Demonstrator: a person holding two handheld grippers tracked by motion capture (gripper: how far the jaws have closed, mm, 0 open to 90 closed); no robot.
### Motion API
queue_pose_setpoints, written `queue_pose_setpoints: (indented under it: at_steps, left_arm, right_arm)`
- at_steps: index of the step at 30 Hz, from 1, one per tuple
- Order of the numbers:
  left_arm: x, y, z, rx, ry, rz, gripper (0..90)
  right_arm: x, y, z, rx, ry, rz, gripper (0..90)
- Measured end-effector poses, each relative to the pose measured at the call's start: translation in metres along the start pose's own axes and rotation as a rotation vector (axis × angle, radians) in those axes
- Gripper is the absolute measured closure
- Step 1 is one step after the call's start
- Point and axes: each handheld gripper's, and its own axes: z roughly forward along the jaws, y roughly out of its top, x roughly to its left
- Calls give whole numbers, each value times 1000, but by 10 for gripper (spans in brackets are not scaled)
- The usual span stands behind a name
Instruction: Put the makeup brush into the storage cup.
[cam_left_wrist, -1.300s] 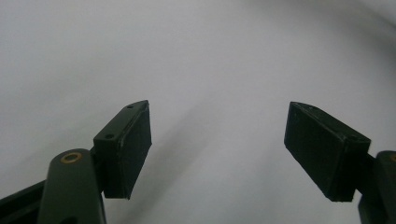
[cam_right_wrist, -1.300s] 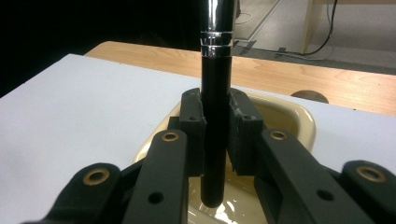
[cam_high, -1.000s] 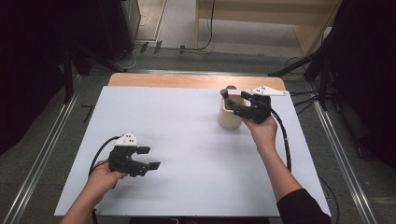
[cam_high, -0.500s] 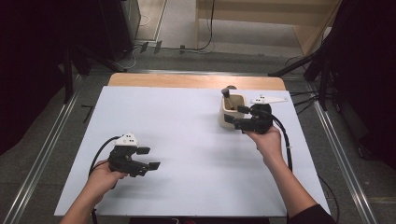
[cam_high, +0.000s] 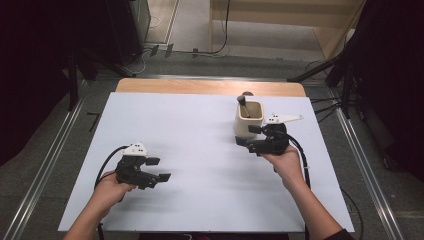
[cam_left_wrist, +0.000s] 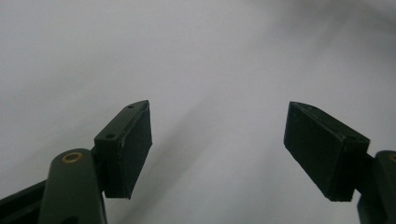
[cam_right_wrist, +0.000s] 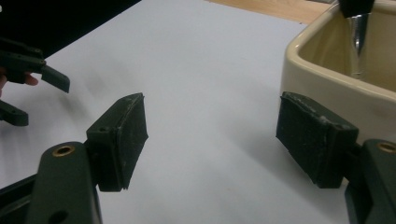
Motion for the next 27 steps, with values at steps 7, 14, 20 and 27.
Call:
queue_pose_setpoints:
  at_steps: [7,14,20,27]
  left_arm:
    - [0,-1,0,2,0,1,244]
    - [0,-1,0,3,2,3,244]
    - [0,-1,0,-1,0,3,244]
    - [-1,-1,-1,-7,-13,18,245]
  right_arm:
    - [9,-6,5,13,22,-33,258]
    - [15,-15,8,30,59,-54,243]
    - [18,-22,7,34,81,-60,221]
    - [23,-30,6,60,98,-84,201]
